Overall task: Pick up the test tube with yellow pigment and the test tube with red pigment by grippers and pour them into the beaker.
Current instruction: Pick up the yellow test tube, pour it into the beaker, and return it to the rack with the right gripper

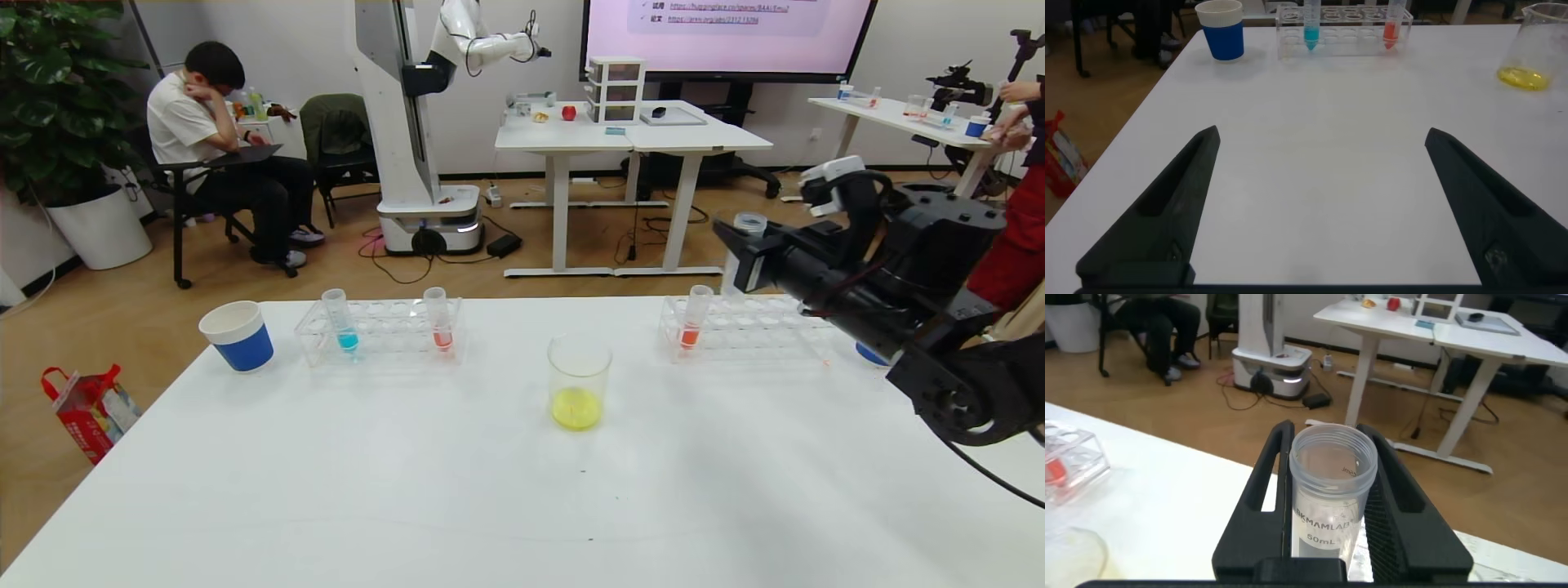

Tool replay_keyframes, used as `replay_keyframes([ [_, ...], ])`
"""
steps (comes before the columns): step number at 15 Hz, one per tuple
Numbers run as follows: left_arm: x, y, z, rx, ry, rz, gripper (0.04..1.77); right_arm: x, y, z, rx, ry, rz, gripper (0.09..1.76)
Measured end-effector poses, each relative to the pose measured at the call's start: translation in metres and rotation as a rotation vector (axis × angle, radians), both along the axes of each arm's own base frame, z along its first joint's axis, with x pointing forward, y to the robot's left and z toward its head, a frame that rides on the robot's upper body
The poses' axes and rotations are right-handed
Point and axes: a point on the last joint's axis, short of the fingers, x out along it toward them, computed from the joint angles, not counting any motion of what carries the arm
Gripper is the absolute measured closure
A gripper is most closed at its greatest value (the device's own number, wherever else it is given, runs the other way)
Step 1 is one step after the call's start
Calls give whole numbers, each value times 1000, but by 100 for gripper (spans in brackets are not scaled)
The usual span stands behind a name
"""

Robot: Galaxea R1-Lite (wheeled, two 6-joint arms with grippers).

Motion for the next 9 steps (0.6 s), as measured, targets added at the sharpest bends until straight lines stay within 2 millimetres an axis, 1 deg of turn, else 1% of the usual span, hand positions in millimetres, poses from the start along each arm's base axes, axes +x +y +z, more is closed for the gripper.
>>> replay_keyframes([
  [2,0,0,0,0,0,0,6,3,-36,0,10,6,-35,134],
  [3,0,0,0,0,0,0,6,4,-58,-1,17,12,-61,134],
  [6,0,0,0,0,0,0,6,1,-118,-2,36,25,-156,134],
  [9,0,0,0,0,0,0,6,1,-173,-7,40,42,-257,134],
])
